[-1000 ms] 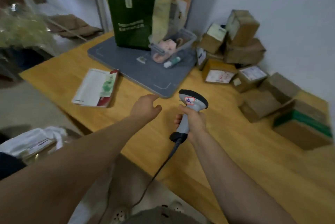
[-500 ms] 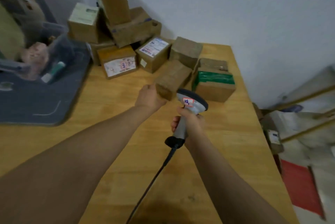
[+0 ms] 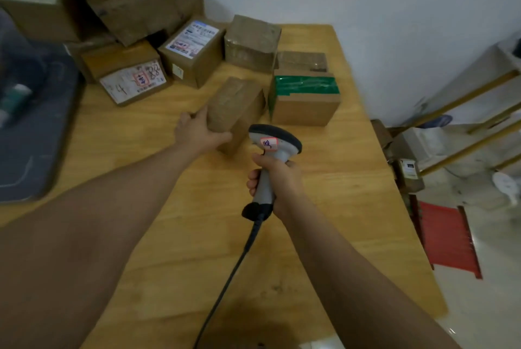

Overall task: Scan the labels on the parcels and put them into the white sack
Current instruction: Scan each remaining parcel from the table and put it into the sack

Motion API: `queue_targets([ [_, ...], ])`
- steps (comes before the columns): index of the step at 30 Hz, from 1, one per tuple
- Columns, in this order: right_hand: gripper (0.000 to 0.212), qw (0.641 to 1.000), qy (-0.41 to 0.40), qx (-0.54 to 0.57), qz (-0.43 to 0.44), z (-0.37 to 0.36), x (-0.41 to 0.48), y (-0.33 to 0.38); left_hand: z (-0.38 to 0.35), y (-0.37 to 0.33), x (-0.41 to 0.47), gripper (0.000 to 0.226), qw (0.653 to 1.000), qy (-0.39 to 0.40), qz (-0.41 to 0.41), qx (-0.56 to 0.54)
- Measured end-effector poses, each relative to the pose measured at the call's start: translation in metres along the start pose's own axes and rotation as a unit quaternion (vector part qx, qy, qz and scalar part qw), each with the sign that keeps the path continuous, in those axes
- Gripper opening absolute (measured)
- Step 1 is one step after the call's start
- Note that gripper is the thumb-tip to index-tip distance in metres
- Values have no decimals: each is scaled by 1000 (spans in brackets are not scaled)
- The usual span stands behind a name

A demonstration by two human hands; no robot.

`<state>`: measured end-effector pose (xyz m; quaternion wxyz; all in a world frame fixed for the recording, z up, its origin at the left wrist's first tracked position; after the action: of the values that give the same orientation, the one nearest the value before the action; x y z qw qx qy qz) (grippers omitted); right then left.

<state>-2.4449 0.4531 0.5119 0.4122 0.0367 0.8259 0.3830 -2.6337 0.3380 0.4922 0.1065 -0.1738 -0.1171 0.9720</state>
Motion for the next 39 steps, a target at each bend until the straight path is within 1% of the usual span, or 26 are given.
queue_targets([
  [2, 13, 1000, -3, 2, -8, -2, -3, -4, -8, 23, -29, 102, 996, 46, 16, -75],
  [3, 13, 1000, -2, 4, -11, -4, -5, -5, -12, 34, -42, 93, 987, 70, 27, -139],
  [4, 13, 1000, 0, 5, -13, -7, -5, -5, -15, 44, -55, 76, 973, 89, 32, -210],
  [5, 13, 1000, 4, 6, -14, -10, -6, -6, -16, 54, -66, 59, 961, 93, 39, -259],
  [6, 13, 1000, 10, 5, -14, -13, -8, -8, -15, 66, -75, 49, 956, 77, 54, -277],
  [7, 14, 1000, 14, 3, -16, -15, -9, -10, -11, 78, -83, 47, 958, 45, 75, -274],
  [9, 15, 1000, 16, -4, -25, -17, -13, -16, 6, 97, -92, 53, 965, -37, 109, -235],
  [10, 15, 999, 15, -8, -30, -18, -15, -18, 16, 97, -94, 55, 971, -71, 97, -205],
  [11, 15, 999, 15, -13, -32, -19, -16, -20, 25, 90, -94, 57, 981, -88, 68, -159],
  [12, 16, 999, 17, -19, -32, -20, -18, -21, 30, 81, -94, 60, 991, -84, 41, -94],
  [13, 16, 999, 19, -22, -31, -22, -20, -21, 31, 72, -92, 69, 997, -68, 27, -12],
  [15, 16, 999, 25, -25, -26, -26, -23, -20, 31, 61, -89, 88, 990, -37, 23, 132],
  [16, 16, 999, 28, -27, -24, -26, -25, -20, 31, 58, -88, 89, 986, -32, 23, 162],
  [17, 16, 999, 30, -29, -22, -26, -27, -19, 32, 58, -87, 85, 986, -32, 26, 162],
  [19, 16, 998, 40, -36, -21, -26, -32, -20, 35, 65, -85, 68, 995, -35, 43, 87],
  [21, 16, 997, 54, -51, -16, -30, -39, -22, 37, 84, -88, 51, 995, -34, 86, -45],
  [22, 17, 996, 61, -61, -10, -34, -43, -23, 35, 96, -92, 45, 987, -28, 108, -118],
  [24, 16, 993, 82, -81, 2, -47, -53, -27, 33, 118, -103, 38, 959, -20, 129, -249],
  [27, 14, 986, 123, -115, 4, -72, -69, -40, 37, 150, -124, 28, 916, -39, 140, -373],
  [28, 14, 983, 133, -127, 2, -80, -75, -47, 41, 162, -132, 23, 905, -48, 144, -397],
  [31, 13, 971, 162, -177, 0, -105, -95, -69, 53, 197, -158, 23, 882, -71, 149, -441],
  [35, 16, 954, 196, -227, 8, -138, -121, -96, 69, 243, -190, 19, 868, -98, 148, -463],
  [39, 9, 933, 244, -265, 23, -171, -149, -121, 76, 289, -218, 20, 852, -127, 170, -479],
])
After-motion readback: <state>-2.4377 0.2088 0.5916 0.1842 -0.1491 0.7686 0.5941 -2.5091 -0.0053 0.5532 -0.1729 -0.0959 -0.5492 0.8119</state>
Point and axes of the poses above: each hand's wrist, its own x-axis towards the middle knuckle, its own z-axis out of the back of the hand, y = z × x, the point moved 8 cm from there along x, towards the middle knuckle, and after that the axes turned 13 degrees about x, right-handed, at the moved point
